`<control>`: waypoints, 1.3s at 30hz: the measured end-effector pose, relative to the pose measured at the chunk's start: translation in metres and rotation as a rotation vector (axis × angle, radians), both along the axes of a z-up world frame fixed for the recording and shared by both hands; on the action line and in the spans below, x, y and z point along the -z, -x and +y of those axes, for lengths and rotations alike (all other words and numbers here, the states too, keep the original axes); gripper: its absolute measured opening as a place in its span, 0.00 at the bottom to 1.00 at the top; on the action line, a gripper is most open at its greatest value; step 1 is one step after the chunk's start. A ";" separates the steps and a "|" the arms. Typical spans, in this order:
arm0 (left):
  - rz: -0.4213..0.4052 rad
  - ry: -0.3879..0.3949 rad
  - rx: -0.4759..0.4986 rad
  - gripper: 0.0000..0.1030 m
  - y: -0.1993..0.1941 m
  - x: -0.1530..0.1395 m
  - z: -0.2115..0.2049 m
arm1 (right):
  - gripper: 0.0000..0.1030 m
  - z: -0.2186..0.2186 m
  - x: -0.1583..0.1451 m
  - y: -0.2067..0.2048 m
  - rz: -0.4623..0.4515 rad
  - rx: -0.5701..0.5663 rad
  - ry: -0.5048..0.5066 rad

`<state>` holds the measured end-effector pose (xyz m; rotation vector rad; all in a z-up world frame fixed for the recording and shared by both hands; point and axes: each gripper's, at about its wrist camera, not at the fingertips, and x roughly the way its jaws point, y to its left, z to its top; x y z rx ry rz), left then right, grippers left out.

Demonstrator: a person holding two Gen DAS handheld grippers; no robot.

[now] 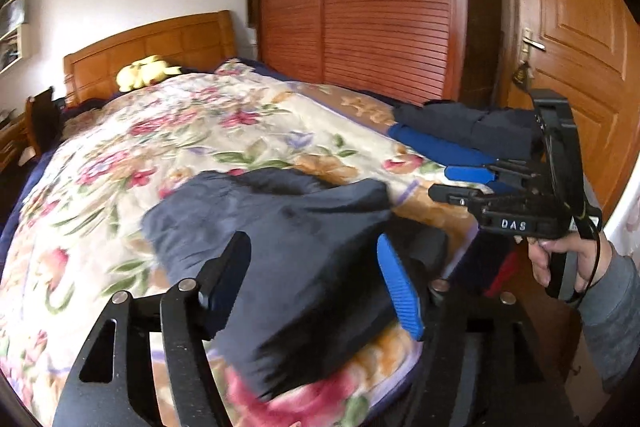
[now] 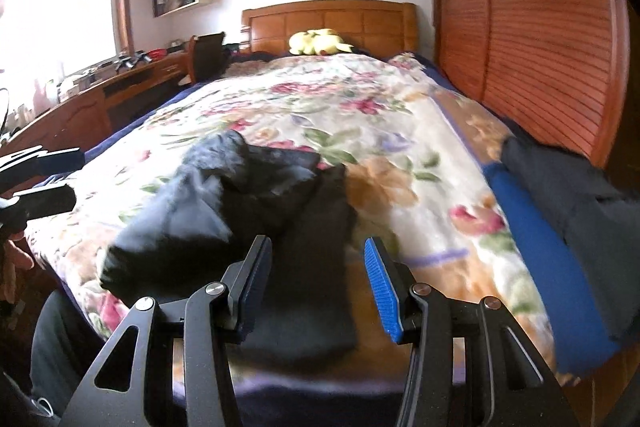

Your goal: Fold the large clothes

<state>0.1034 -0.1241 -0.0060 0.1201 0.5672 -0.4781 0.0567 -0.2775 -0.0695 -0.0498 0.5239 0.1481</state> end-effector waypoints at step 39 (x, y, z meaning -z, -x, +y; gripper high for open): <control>0.113 0.060 -0.290 0.66 -0.006 0.094 0.167 | 0.60 0.107 0.032 -0.130 0.239 -0.196 0.112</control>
